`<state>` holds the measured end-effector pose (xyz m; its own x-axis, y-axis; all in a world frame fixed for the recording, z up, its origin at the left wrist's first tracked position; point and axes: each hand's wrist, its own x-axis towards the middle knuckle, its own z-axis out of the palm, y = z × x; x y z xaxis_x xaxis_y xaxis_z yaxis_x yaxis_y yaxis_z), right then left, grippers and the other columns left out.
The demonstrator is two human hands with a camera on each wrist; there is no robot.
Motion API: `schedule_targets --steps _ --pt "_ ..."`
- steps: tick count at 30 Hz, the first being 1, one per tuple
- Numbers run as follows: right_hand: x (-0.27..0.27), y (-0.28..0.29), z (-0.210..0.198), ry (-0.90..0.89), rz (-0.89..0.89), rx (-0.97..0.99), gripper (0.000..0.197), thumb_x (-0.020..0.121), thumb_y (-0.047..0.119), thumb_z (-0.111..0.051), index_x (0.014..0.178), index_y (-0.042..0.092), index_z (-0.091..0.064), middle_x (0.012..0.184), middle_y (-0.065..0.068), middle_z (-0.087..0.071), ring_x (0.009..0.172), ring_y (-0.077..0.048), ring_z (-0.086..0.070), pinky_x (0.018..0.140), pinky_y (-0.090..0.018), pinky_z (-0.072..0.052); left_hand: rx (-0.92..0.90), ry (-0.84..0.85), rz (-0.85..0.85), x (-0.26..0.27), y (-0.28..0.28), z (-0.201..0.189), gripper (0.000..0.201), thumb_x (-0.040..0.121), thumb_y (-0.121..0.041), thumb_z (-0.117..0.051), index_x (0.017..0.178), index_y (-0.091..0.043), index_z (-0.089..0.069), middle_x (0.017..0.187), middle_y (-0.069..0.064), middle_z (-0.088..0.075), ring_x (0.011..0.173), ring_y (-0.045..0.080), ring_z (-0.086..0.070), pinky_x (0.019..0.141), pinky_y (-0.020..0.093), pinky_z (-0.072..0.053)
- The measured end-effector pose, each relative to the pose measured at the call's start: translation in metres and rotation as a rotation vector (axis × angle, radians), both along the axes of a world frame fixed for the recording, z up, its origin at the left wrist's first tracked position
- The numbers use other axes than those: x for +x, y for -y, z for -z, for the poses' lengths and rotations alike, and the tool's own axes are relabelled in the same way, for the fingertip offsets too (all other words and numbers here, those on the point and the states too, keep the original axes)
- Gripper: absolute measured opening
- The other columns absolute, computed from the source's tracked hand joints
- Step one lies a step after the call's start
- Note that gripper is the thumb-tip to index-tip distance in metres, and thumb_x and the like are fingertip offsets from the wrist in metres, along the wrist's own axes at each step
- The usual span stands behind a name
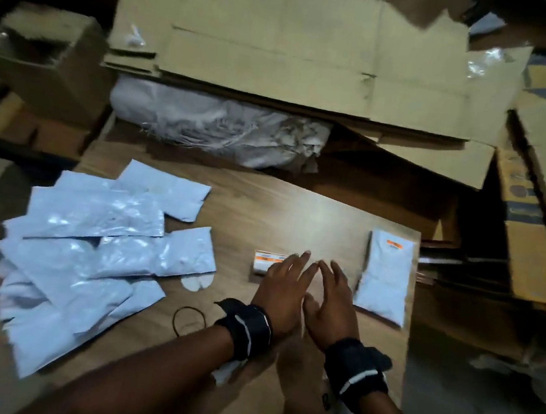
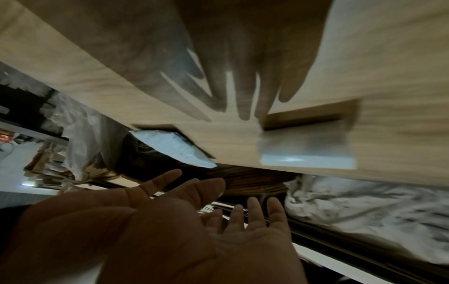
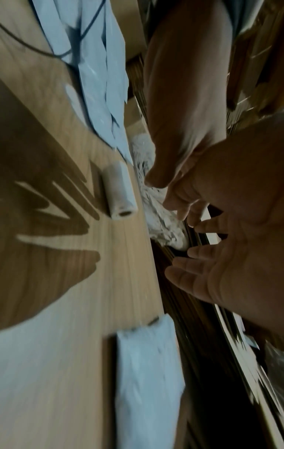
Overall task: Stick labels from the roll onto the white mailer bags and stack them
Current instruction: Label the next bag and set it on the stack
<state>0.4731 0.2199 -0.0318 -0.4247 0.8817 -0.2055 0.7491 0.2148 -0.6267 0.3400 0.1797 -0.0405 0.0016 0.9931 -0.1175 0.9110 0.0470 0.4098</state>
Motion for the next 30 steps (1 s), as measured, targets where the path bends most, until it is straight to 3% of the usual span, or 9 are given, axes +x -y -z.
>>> schedule_targets --steps 4,10,13,16,19,22,25,28,30 --pt "-0.05 0.035 0.003 -0.028 -0.062 -0.004 0.068 0.088 0.018 -0.062 0.149 0.024 -0.031 0.158 0.001 -0.024 0.141 -0.02 -0.032 0.109 -0.03 -0.032 -0.038 -0.007 -0.069 -0.061 0.037 -0.007 0.083 0.076 -0.017 -0.06 0.152 -0.017 -0.028 0.162 0.01 -0.017 0.146 0.034 -0.021 0.115 0.047 -0.025" --pt "-0.132 0.077 0.01 -0.04 -0.139 -0.032 0.065 0.09 0.02 -0.061 0.148 0.018 -0.034 0.155 -0.003 -0.031 0.142 -0.022 -0.032 0.109 -0.022 -0.025 -0.1 -0.088 -0.16 -0.163 0.09 -0.008 0.081 0.082 -0.015 -0.059 0.154 -0.018 -0.022 0.163 0.008 -0.012 0.149 0.031 -0.012 0.118 0.047 -0.018" --pt "-0.169 0.091 0.013 -0.055 -0.169 -0.021 0.063 0.089 0.018 -0.062 0.146 0.014 -0.037 0.152 -0.007 -0.036 0.14 -0.022 -0.034 0.107 -0.018 -0.023 -0.121 -0.173 -0.175 -0.202 0.103 -0.003 0.077 0.08 -0.019 -0.06 0.151 -0.016 -0.03 0.16 0.01 -0.022 0.146 0.033 -0.021 0.115 0.048 -0.022" --pt "-0.2 0.103 0.018 -0.076 -0.171 -0.027 0.061 0.086 0.023 -0.057 0.144 0.012 -0.041 0.148 -0.009 -0.04 0.134 -0.026 -0.042 0.107 -0.027 -0.033 -0.125 -0.212 -0.175 -0.234 0.111 0.005 0.073 0.074 -0.019 -0.064 0.144 -0.011 -0.043 0.152 0.016 -0.038 0.138 0.038 -0.037 0.107 0.048 -0.032" --pt "-0.226 0.113 0.024 -0.028 -0.162 -0.043 0.062 0.086 0.022 -0.059 0.145 0.016 -0.04 0.152 -0.005 -0.035 0.138 -0.022 -0.037 0.11 -0.032 -0.035 -0.19 -0.291 -0.16 -0.257 0.115 0.008 0.072 0.083 -0.025 -0.06 0.148 -0.012 -0.032 0.154 0.013 -0.032 0.137 0.036 -0.034 0.107 0.046 -0.03" --pt "-0.246 0.122 0.027 0.042 -0.152 -0.063 0.058 0.088 0.022 -0.058 0.143 0.022 -0.043 0.155 -0.001 -0.031 0.138 -0.021 -0.035 0.107 -0.033 -0.036 -0.256 -0.34 -0.159 -0.276 0.117 0.014 0.069 0.088 -0.028 -0.058 0.148 -0.013 -0.028 0.152 0.014 -0.031 0.132 0.034 -0.038 0.105 0.044 -0.031" --pt "-0.258 0.126 0.029 0.149 -0.208 -0.058 0.055 0.09 0.025 -0.054 0.143 0.021 -0.041 0.153 -0.002 -0.032 0.134 -0.025 -0.039 0.105 -0.038 -0.04 -0.299 -0.358 -0.12 -0.285 0.116 0.02 0.059 0.089 -0.029 -0.057 0.141 -0.011 -0.036 0.14 0.015 -0.043 0.122 0.034 -0.046 0.098 0.043 -0.035" --pt "-0.264 0.127 0.028 0.309 -0.315 -0.011 0.057 0.092 0.024 -0.053 0.146 0.018 -0.037 0.148 -0.006 -0.039 0.129 -0.028 -0.043 0.1 -0.038 -0.041 -0.315 -0.38 -0.063 -0.292 0.111 0.026 0.051 0.088 -0.034 -0.057 0.133 -0.013 -0.046 0.13 0.012 -0.05 0.116 0.033 -0.048 0.094 0.04 -0.037" --pt "-0.265 0.125 0.029 0.383 -0.383 0.028 0.053 0.089 0.022 -0.055 0.14 0.017 -0.043 0.139 -0.01 -0.047 0.121 -0.031 -0.048 0.093 -0.04 -0.045 -0.311 -0.38 -0.039 -0.295 0.106 0.028 0.054 0.086 -0.039 -0.06 0.133 -0.015 -0.047 0.13 0.012 -0.048 0.116 0.033 -0.047 0.093 0.041 -0.037"
